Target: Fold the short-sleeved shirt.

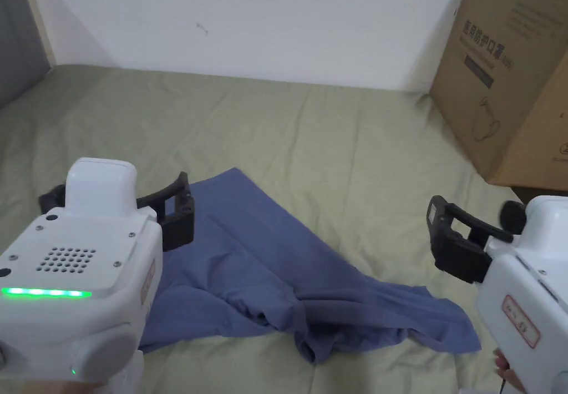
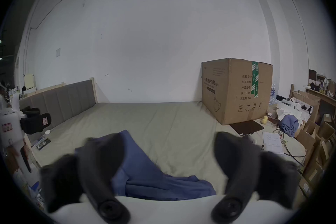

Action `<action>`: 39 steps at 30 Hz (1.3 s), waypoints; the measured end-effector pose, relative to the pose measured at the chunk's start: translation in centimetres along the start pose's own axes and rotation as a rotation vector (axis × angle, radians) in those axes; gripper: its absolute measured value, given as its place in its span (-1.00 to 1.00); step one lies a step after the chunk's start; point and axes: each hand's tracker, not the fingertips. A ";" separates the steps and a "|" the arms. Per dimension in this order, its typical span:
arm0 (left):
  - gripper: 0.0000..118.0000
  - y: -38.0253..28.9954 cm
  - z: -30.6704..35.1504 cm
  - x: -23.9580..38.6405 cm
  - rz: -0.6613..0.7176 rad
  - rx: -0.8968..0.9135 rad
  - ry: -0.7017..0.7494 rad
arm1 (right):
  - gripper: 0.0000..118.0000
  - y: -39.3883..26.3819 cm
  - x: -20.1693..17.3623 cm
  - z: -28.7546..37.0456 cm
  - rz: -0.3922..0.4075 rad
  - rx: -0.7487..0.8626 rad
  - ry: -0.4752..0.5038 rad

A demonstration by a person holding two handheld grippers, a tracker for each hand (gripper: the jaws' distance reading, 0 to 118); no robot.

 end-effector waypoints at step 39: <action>0.98 -5.5 -51.9 3.3 -0.153 -0.959 -0.196 | -1.00 -4.3 4.0 -15.7 -0.108 -0.310 -0.098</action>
